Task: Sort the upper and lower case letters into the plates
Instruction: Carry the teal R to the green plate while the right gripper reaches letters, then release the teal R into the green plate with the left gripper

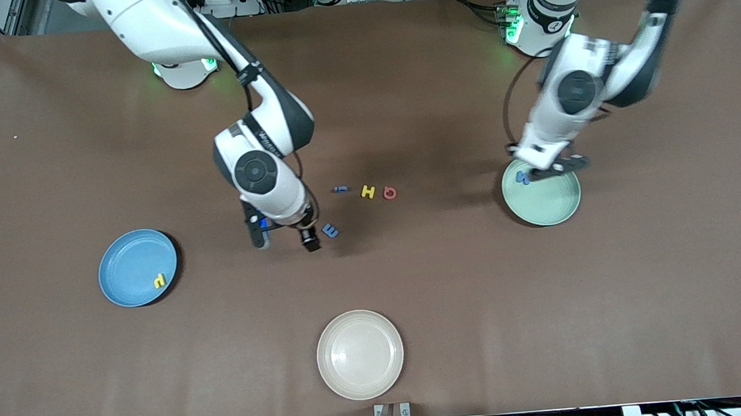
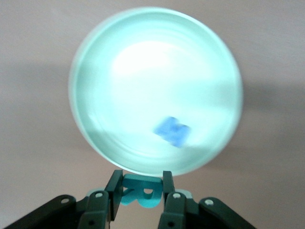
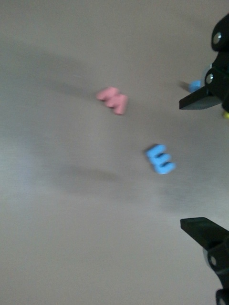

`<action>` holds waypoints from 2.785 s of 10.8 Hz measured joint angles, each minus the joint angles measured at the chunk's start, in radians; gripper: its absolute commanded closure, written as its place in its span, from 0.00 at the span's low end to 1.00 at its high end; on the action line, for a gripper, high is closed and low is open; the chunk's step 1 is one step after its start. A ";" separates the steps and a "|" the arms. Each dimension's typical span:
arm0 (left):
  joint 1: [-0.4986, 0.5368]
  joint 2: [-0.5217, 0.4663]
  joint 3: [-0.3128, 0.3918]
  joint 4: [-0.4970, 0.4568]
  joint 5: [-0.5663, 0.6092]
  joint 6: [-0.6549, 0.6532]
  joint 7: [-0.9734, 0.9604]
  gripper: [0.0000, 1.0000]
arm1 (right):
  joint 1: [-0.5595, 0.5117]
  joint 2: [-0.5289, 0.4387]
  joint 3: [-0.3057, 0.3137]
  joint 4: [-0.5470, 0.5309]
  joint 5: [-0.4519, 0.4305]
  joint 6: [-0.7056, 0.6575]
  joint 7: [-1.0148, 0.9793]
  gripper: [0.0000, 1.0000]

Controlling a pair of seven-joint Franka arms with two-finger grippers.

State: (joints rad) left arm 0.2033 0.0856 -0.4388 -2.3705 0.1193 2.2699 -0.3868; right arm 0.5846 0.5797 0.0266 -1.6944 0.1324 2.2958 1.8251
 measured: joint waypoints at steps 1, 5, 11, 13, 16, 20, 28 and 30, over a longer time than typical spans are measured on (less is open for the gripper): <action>0.081 0.005 0.002 0.001 0.000 0.005 0.115 0.66 | 0.029 0.009 0.000 -0.012 0.021 0.023 0.008 0.00; 0.108 0.035 -0.012 0.001 0.000 0.030 0.168 0.64 | 0.113 0.012 -0.001 -0.102 0.044 0.064 0.087 0.00; 0.103 0.093 -0.015 0.065 -0.005 0.043 0.125 0.45 | 0.161 0.012 -0.024 -0.159 0.060 0.100 0.154 0.00; 0.098 0.111 -0.020 0.074 -0.005 0.043 0.078 0.00 | 0.161 0.012 -0.033 -0.162 0.060 0.103 0.162 0.00; 0.075 0.113 -0.026 0.076 -0.010 0.043 0.026 0.00 | 0.169 0.020 -0.033 -0.169 0.056 0.126 0.191 0.00; 0.021 0.119 -0.028 0.076 -0.039 0.043 -0.077 0.00 | 0.185 0.031 -0.033 -0.172 0.019 0.150 0.245 0.00; -0.038 0.126 -0.030 0.096 -0.045 0.044 -0.187 0.00 | 0.199 0.034 -0.033 -0.175 -0.124 0.155 0.383 0.00; -0.045 0.127 -0.030 0.103 -0.045 0.044 -0.196 0.00 | 0.199 0.047 -0.033 -0.176 -0.129 0.173 0.389 0.00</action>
State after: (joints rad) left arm 0.1581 0.2128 -0.4692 -2.2677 0.0744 2.3138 -0.5827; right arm 0.7836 0.6268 -0.0061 -1.8707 0.0039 2.4687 2.2144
